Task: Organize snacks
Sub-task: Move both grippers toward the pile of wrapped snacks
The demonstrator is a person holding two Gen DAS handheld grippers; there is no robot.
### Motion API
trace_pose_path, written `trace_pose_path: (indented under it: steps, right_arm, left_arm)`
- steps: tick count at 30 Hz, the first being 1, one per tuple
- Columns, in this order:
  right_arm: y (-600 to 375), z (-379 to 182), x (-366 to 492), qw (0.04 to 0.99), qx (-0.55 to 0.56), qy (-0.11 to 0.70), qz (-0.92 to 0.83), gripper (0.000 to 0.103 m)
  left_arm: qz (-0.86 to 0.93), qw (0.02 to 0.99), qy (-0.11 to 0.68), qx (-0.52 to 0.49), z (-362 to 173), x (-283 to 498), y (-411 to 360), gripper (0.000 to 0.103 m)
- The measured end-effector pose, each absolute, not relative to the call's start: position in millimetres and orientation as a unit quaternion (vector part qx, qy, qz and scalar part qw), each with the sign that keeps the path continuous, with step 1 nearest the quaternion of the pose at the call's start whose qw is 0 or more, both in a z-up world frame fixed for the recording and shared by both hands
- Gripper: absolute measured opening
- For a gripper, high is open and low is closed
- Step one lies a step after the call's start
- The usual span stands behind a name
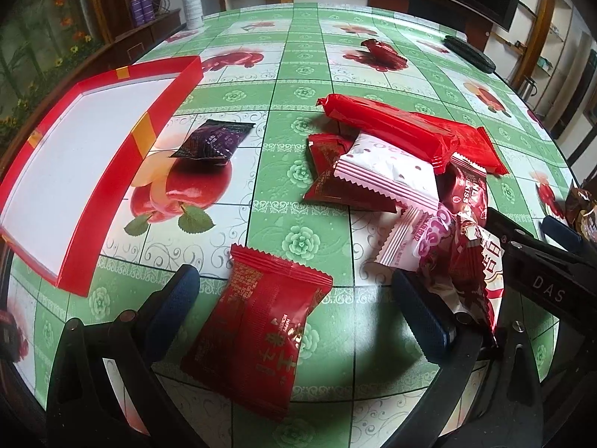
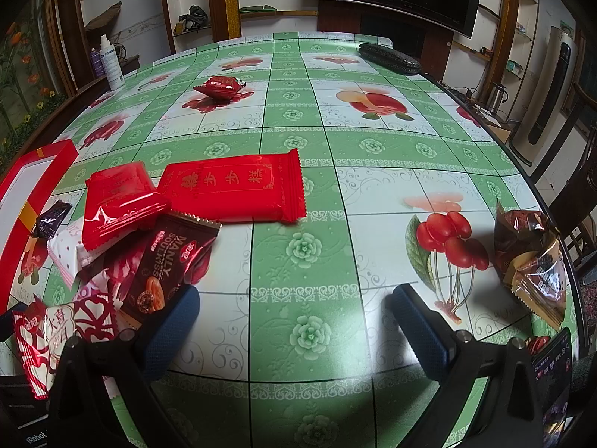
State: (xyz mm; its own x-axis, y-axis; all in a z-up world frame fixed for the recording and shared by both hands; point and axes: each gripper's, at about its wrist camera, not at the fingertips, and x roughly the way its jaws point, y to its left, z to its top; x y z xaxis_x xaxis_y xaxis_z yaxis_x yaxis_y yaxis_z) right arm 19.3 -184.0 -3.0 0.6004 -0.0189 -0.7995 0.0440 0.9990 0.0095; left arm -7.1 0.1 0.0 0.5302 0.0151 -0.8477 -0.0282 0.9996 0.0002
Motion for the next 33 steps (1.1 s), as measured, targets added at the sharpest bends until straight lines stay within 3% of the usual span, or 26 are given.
trace_pose_path:
  steps: [21,33]
  right_arm:
    - [-185,-2,19,0.891,0.02,0.454,-0.018,0.103]
    - [-168,46,-30,0.918,0.028,0.396,0.016,0.103]
  left_arm:
    - [-0.004,0.874,0.486,-0.013,8,-18,13,0.103]
    - [0.001,0.905,0.425,-0.02,40,-52,56,0.103]
